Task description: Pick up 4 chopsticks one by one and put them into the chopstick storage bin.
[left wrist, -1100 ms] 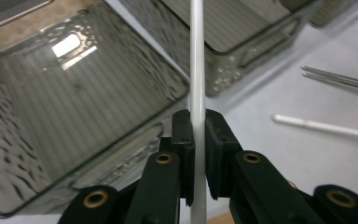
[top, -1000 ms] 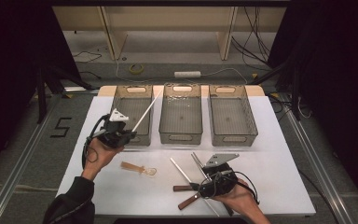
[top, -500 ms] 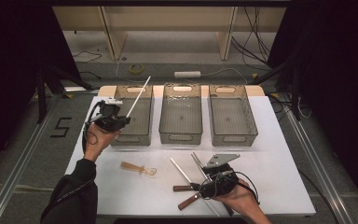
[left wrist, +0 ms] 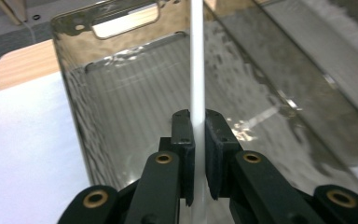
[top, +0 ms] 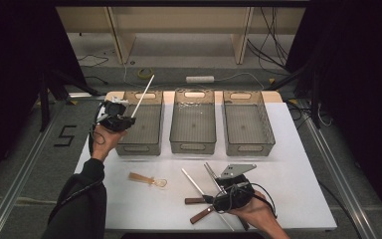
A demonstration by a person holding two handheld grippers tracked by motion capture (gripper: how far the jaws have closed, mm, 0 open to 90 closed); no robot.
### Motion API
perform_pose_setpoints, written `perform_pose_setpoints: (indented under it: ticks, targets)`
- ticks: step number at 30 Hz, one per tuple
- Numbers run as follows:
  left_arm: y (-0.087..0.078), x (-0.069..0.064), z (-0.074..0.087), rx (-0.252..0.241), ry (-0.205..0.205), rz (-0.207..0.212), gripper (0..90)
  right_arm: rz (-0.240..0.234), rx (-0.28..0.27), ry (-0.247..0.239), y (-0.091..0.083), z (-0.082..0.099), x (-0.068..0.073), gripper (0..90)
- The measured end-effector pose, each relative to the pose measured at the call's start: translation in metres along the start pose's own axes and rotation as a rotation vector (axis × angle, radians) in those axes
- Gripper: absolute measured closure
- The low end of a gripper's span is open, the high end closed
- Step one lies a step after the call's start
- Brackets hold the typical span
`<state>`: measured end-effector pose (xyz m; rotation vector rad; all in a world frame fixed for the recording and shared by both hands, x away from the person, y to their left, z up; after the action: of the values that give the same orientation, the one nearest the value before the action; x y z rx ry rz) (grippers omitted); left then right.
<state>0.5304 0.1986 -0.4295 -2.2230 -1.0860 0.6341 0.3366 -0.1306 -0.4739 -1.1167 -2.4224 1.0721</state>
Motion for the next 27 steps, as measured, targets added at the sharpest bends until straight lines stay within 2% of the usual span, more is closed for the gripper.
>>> perform_pose_setpoints:
  ticks: [12, 19, 25, 27]
  targets:
    - [0.012, 0.016, 0.013, 0.017, -0.062, -0.017, 82.6, -0.004, -0.003, -0.009, 0.0, 0.0, 0.001, 29.6]
    - [0.019, 0.018, 0.017, 0.027, -0.074, -0.036, 81.5, -0.004, 0.008, -0.008, 0.0, 0.0, 0.001, 29.6]
    - [0.019, 0.012, 0.015, 0.016, -0.091, -0.027, 59.9, -0.003, 0.016, -0.009, 0.0, 0.0, 0.001, 29.6]
    - [0.015, 0.006, 0.014, 0.006, -0.089, -0.009, 55.2, 0.0, 0.022, -0.009, 0.0, 0.001, 0.001, 29.6]
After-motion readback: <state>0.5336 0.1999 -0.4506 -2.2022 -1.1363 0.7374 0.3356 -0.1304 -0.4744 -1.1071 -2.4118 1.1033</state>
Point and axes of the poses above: each handheld gripper's, and its own axes: y roughly forward along the jaws, z roughly out of its underside, x roughly to its left, the point moved 5 cm from there along y, roughly forward along the jaws, and after that the axes turned 15 degrees about z, right-handed, at the moved point
